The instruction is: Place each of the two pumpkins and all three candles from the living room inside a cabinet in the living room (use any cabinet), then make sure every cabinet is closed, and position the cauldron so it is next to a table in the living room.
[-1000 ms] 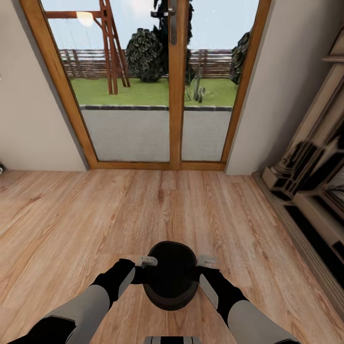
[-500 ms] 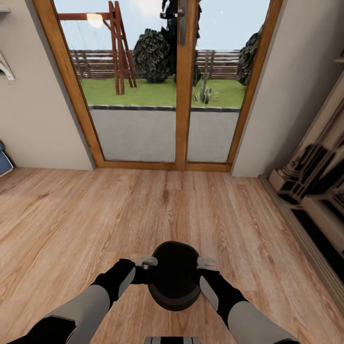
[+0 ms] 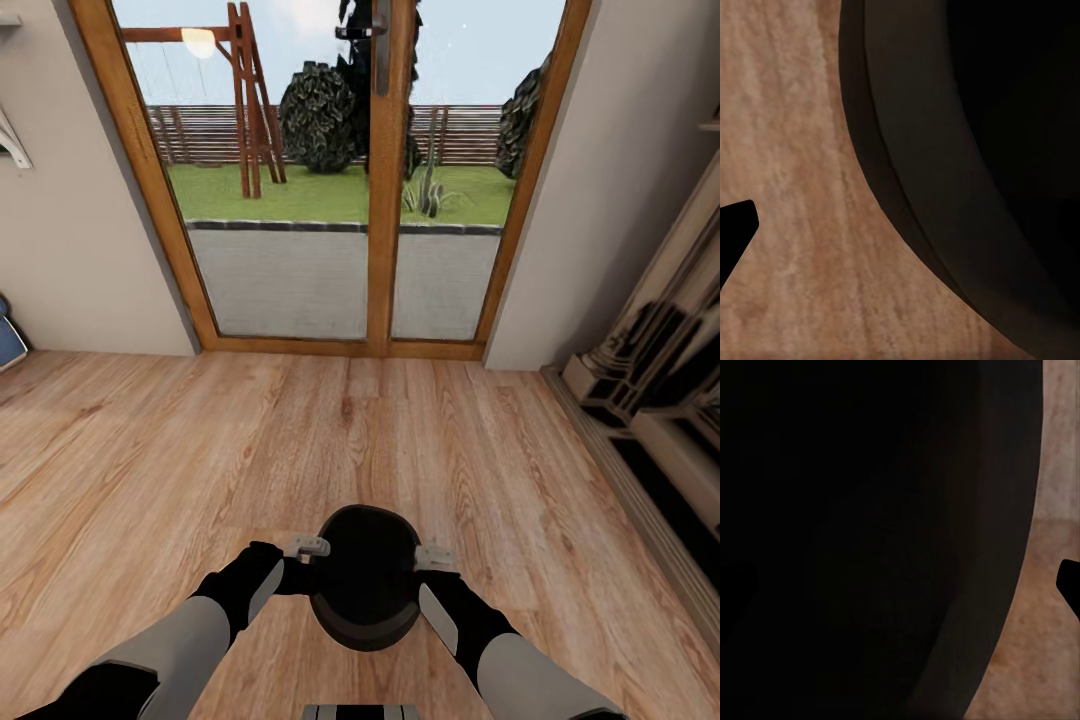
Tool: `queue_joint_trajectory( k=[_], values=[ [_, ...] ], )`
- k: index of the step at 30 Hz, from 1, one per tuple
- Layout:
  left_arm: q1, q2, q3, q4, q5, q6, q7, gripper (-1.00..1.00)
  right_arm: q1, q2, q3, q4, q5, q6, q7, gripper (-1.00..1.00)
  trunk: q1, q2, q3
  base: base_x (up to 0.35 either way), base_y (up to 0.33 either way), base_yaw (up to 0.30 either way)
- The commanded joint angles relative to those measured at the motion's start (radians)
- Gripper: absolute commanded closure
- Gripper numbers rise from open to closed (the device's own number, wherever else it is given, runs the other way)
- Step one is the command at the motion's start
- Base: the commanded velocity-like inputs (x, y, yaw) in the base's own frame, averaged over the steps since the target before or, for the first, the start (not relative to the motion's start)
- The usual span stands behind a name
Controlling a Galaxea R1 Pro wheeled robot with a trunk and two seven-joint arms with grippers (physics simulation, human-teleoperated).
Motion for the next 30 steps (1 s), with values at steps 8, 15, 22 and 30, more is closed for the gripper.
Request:
queue_joint_trajectory(
  k=[8, 15, 22, 30],
  values=[
    [0.000, 0.000, -0.005, -0.002, 0.003, 0.005, -0.001, -1.00, 0.000, 0.000, 0.003, -0.001, -0.010, 0.004, -0.012, -1.00, 0.000, 0.000, -0.001, 0.000, 0.000, 0.000],
    [0.000, 0.000, -0.006, -0.003, 0.003, 0.005, -0.001, -1.00, 0.000, 0.000, 0.003, 0.000, -0.010, 0.004, -0.014, -1.00, 0.000, 0.000, -0.001, 0.000, 0.000, 0.000],
    [0.000, 0.000, -0.006, -0.003, 0.003, 0.005, -0.001, -1.00, 0.000, 0.000, 0.002, 0.004, -0.010, 0.004, -0.014, -1.00, 0.000, 0.000, -0.001, 0.000, 0.000, 0.000],
    [0.000, 0.000, -0.005, -0.003, 0.003, 0.005, -0.001, -1.00, 0.000, 0.000, 0.002, 0.008, -0.010, 0.004, -0.014, 1.00, 0.000, 0.000, -0.001, 0.000, 0.000, 0.000]
  ],
)
